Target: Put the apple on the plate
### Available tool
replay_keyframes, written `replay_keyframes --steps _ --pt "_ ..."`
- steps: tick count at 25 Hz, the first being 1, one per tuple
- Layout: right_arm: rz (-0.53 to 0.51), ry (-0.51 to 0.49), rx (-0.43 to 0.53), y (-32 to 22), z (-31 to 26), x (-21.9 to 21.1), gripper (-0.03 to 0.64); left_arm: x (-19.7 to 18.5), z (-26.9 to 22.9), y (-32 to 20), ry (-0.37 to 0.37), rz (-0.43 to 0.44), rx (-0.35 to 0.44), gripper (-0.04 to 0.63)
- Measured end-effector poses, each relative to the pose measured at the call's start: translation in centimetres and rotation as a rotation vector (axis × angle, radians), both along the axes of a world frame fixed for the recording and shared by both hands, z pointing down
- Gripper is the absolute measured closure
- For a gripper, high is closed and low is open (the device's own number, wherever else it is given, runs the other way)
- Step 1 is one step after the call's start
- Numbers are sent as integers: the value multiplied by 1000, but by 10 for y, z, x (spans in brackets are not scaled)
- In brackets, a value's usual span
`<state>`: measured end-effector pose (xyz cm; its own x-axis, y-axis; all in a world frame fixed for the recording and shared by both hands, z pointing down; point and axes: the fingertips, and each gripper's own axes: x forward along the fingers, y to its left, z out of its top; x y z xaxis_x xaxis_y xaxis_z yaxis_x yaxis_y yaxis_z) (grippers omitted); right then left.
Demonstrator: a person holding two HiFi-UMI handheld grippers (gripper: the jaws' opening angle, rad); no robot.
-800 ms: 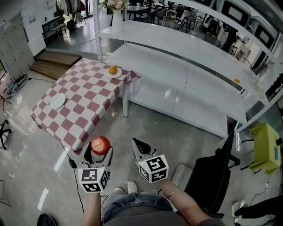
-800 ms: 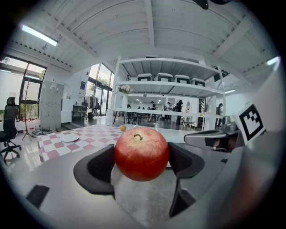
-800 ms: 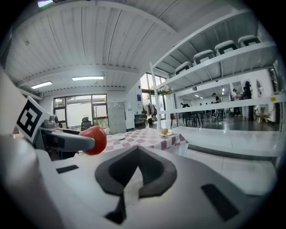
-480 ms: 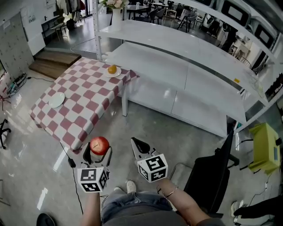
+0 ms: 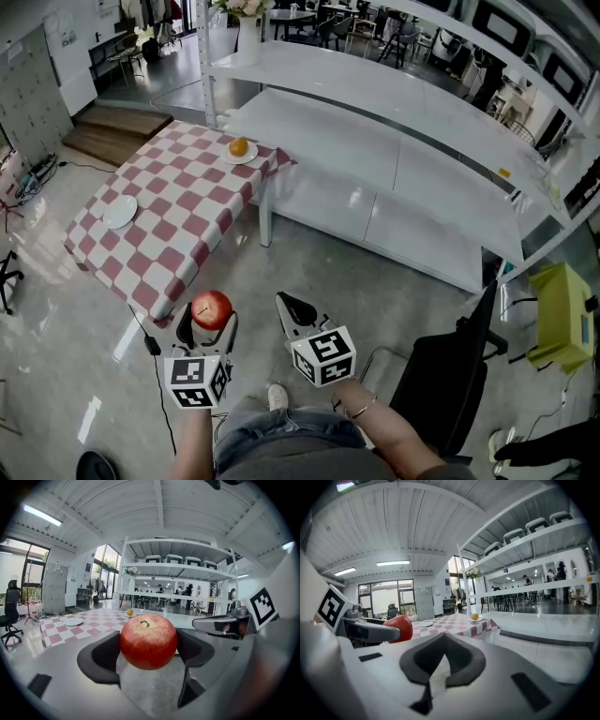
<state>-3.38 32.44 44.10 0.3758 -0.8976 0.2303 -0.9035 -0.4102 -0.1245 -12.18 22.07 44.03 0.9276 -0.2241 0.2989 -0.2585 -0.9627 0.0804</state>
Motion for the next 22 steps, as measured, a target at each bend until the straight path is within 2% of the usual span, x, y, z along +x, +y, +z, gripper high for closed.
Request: replay_keyframes --steps 13,22 --pt "13 -28 -30 -9 13 24 606 3 4 -37 -12 -74 -1 221" --pt "-2 -54 -44 -50 22 55 606 37 9 -84 -19 -96 -15 221"
